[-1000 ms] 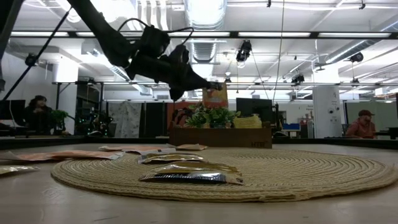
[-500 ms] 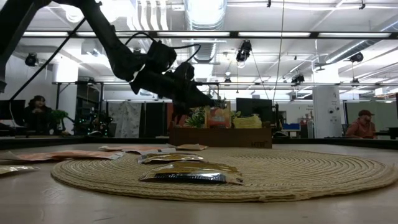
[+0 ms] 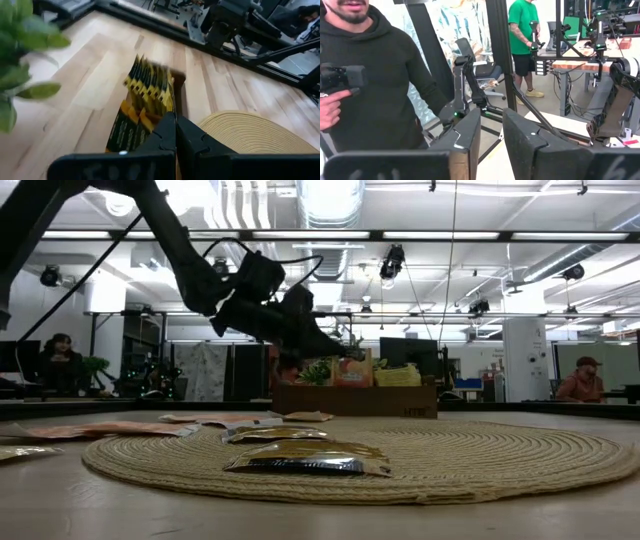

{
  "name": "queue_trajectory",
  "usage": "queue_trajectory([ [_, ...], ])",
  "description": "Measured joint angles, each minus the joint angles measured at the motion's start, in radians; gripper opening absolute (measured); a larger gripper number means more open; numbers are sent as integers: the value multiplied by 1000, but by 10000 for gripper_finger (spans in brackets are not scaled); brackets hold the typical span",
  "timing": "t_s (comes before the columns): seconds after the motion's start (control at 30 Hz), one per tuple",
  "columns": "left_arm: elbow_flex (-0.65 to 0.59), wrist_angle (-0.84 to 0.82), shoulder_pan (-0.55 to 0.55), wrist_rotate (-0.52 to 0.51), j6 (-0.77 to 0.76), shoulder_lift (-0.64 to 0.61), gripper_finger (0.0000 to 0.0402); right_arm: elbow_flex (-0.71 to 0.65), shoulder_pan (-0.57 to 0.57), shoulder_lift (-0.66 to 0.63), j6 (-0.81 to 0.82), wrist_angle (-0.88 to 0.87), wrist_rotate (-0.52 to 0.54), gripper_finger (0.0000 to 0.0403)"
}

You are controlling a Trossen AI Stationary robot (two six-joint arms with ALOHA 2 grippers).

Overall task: Pick & Place Tea
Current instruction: Put the orange tea bag into the middle section of the wooden organizer

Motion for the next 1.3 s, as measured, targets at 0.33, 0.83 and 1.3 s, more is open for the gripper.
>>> queue_trajectory([
  [0.33,2,27,1,-29,-39,32,0,0,0,0,-1,0,0,77],
  [0.83,10,24,2,-98,-82,32,76,0,0,0,-4,0,0,68],
  [1.3,63,25,-6,25,-95,-40,99,0,0,0,-4,0,0,68],
])
